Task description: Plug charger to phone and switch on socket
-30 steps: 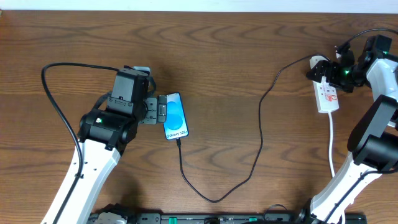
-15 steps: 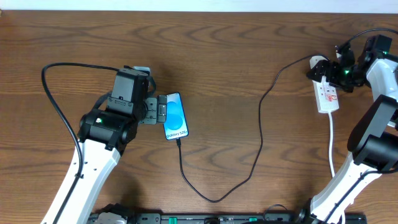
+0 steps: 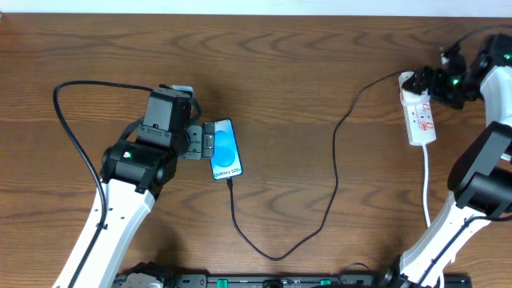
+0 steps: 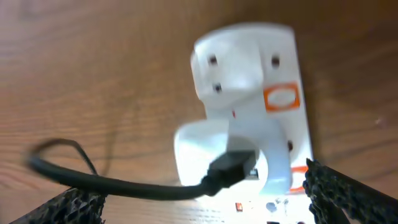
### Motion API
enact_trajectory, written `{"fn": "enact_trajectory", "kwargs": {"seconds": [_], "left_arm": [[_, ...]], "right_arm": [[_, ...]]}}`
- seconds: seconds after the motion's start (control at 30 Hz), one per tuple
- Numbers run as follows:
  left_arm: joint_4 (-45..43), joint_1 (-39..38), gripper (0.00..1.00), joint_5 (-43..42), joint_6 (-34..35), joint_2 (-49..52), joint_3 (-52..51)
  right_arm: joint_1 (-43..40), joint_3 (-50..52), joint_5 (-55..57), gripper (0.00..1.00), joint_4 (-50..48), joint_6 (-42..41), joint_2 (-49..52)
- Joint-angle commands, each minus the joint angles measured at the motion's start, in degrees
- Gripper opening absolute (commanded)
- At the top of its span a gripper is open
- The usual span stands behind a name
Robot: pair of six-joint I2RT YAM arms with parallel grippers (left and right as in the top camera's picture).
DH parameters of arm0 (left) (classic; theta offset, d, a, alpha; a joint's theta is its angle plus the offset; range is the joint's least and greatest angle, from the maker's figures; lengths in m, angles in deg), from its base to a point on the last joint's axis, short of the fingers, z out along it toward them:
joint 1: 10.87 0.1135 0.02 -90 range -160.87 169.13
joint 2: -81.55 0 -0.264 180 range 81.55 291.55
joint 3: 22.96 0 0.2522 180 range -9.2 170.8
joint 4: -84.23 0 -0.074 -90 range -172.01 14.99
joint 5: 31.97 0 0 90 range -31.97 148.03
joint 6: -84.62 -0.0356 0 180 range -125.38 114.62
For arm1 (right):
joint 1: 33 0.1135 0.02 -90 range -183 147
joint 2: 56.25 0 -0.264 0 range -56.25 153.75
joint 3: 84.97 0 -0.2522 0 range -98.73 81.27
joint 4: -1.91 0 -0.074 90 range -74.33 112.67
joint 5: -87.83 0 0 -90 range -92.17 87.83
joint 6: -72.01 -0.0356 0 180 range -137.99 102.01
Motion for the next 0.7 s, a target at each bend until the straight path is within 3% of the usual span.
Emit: {"fn": "enact_trajectory", "kwargs": {"seconds": [0.0,0.67], "left_arm": [[0.17,-0.13,0.98,0.76,-0.50,0.00,0.00],[0.17,-0.13,0.98,0.74,-0.50,0.00,0.00]], "right_arm": [[0.09,-1.46,-1.29,0.99,0.50,0.85,-0.39],[1.90,11.17,0.61,0.99,-4.96,1.25,-0.37]]}}
